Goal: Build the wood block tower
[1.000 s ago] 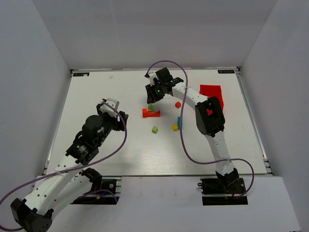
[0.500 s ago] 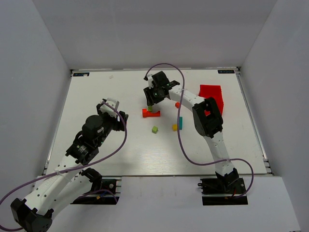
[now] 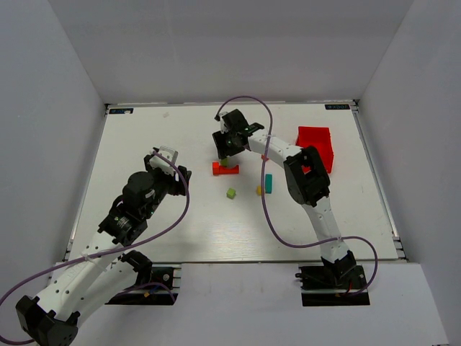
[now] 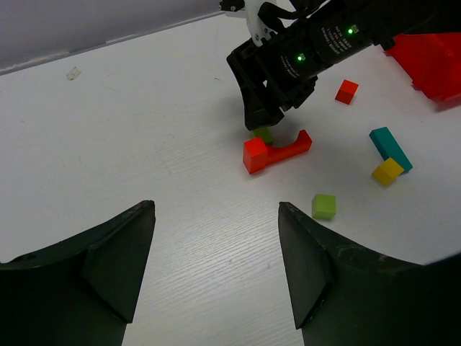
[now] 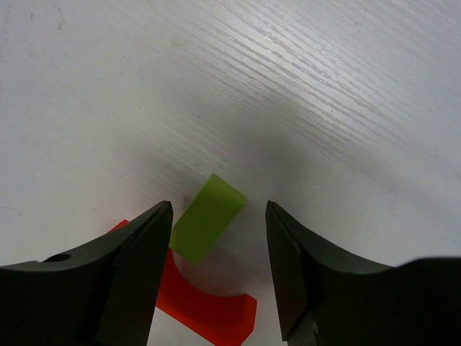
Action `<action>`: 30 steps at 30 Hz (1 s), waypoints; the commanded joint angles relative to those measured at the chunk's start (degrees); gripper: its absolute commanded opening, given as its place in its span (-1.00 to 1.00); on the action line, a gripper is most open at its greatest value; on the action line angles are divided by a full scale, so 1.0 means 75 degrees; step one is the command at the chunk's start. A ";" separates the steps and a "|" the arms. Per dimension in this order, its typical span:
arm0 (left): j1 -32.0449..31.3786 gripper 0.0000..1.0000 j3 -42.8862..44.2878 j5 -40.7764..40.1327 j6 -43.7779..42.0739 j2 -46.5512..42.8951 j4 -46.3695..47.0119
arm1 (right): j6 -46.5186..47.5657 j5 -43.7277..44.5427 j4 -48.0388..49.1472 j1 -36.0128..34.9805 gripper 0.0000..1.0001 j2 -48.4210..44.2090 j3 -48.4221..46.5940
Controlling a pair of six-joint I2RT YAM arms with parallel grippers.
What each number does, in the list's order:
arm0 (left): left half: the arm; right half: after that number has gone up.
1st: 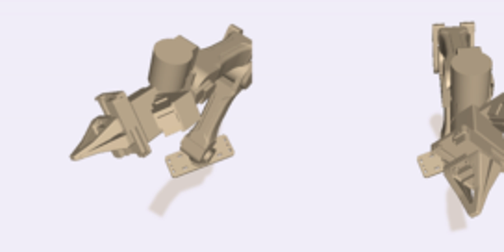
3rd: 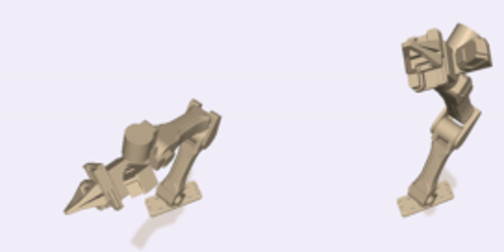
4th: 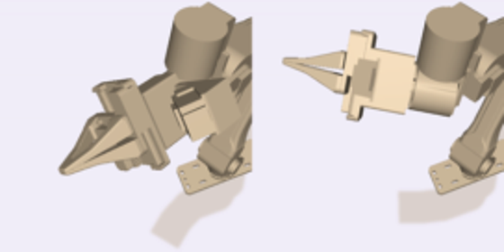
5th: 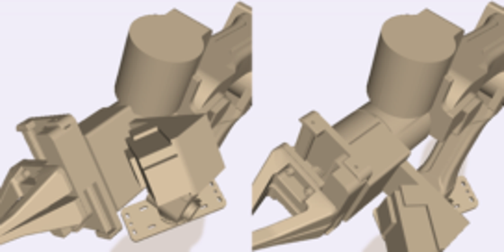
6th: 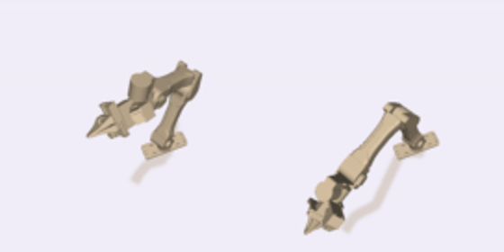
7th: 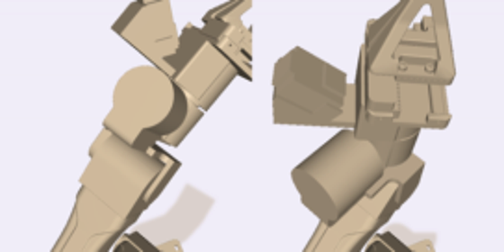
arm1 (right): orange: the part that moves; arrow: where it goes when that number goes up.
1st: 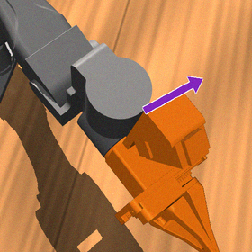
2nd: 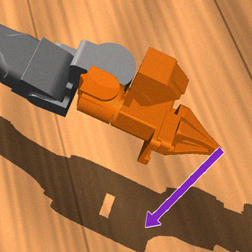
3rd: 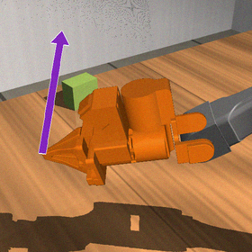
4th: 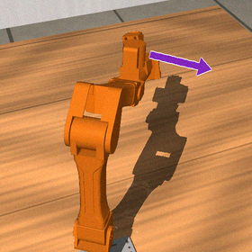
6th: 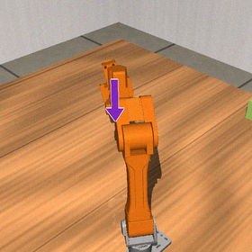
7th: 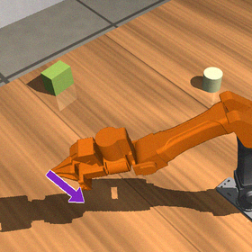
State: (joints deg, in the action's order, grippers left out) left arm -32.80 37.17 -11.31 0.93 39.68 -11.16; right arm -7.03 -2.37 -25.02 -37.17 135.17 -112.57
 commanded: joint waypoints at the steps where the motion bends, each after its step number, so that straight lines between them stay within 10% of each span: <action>1: 0.0025 0.58 -0.0010 0.0090 0.0028 -0.0099 -0.0012 | -0.0328 0.0269 0.0277 -0.0048 0.19 0.0012 0.0080; 30: 0.0025 0.58 -0.0010 0.0090 0.0028 -0.0099 0.0058 | -0.0364 0.0703 0.0523 -0.0306 -0.10 -0.0409 0.0689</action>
State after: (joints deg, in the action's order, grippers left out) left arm -32.80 37.17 -11.33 0.93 39.68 -11.16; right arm -9.78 3.01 -21.71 -39.11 134.93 -108.81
